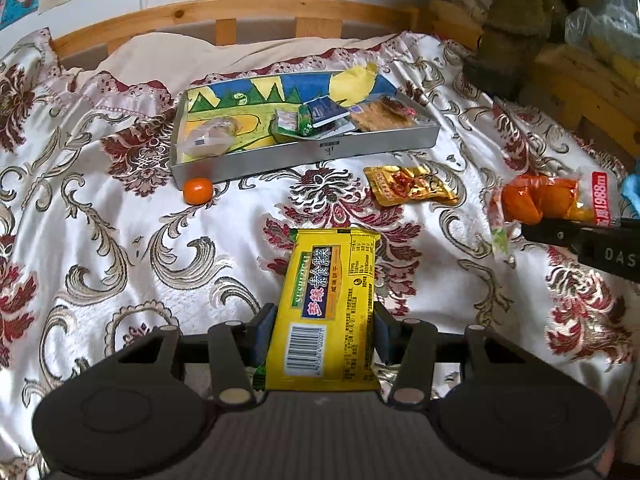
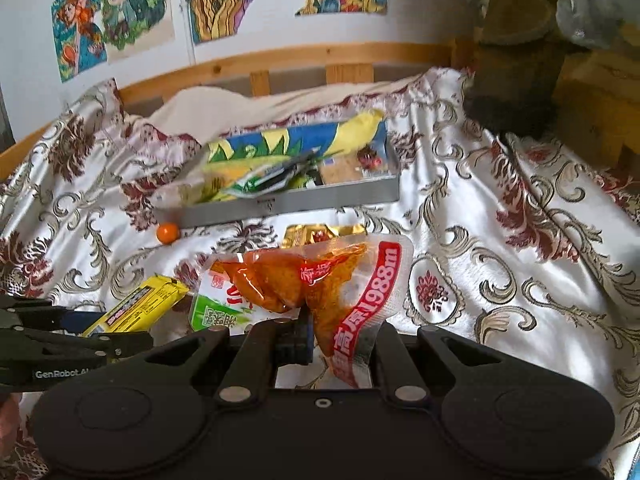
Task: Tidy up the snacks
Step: 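Carry both packets over the grey tray and release them inside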
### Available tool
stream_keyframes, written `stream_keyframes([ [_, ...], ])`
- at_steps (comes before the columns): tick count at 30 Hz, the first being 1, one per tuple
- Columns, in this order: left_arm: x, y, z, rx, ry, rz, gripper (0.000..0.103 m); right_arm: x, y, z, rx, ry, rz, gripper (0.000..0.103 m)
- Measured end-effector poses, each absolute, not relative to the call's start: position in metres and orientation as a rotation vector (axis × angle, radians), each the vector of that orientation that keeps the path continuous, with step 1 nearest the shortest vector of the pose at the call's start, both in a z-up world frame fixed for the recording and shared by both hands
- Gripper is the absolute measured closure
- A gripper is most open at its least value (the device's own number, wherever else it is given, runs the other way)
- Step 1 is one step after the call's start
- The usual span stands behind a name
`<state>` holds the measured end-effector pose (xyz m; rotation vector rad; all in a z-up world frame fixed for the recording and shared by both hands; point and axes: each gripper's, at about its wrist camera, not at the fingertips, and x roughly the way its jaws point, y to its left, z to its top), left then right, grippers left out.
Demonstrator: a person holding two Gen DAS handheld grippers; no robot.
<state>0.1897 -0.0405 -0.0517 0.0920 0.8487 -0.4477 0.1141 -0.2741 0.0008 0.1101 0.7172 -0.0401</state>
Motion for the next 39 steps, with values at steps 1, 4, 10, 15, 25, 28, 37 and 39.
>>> stream_keyframes([
  [1,0.187,-0.04,-0.051,0.091,0.846,-0.447,0.05,0.113,-0.274,0.002,0.107,0.709,-0.039,0.094],
  [4,0.181,-0.04,-0.047,0.092,0.828,-0.445,0.05,0.111,-0.275,0.004,0.107,0.687,-0.041,0.094],
  [10,0.176,-0.038,-0.035,0.057,0.771,-0.431,0.05,0.109,-0.281,0.006,0.13,0.653,-0.058,0.094],
  [15,0.176,-0.038,-0.03,0.04,0.735,-0.418,0.05,0.108,-0.282,0.008,0.138,0.625,-0.063,0.094],
  [25,0.189,-0.028,-0.015,-0.042,0.673,-0.372,0.05,0.11,-0.282,0.015,0.155,0.573,-0.047,0.094],
  [28,0.199,-0.027,-0.007,-0.064,0.64,-0.357,0.05,0.119,-0.285,0.02,0.168,0.556,-0.033,0.094],
  [37,0.253,-0.041,0.009,-0.105,0.572,-0.356,0.05,0.179,-0.291,0.029,0.085,0.476,0.003,0.094],
  [39,0.272,-0.045,0.008,-0.11,0.573,-0.354,0.05,0.197,-0.295,0.025,0.091,0.476,0.004,0.094],
])
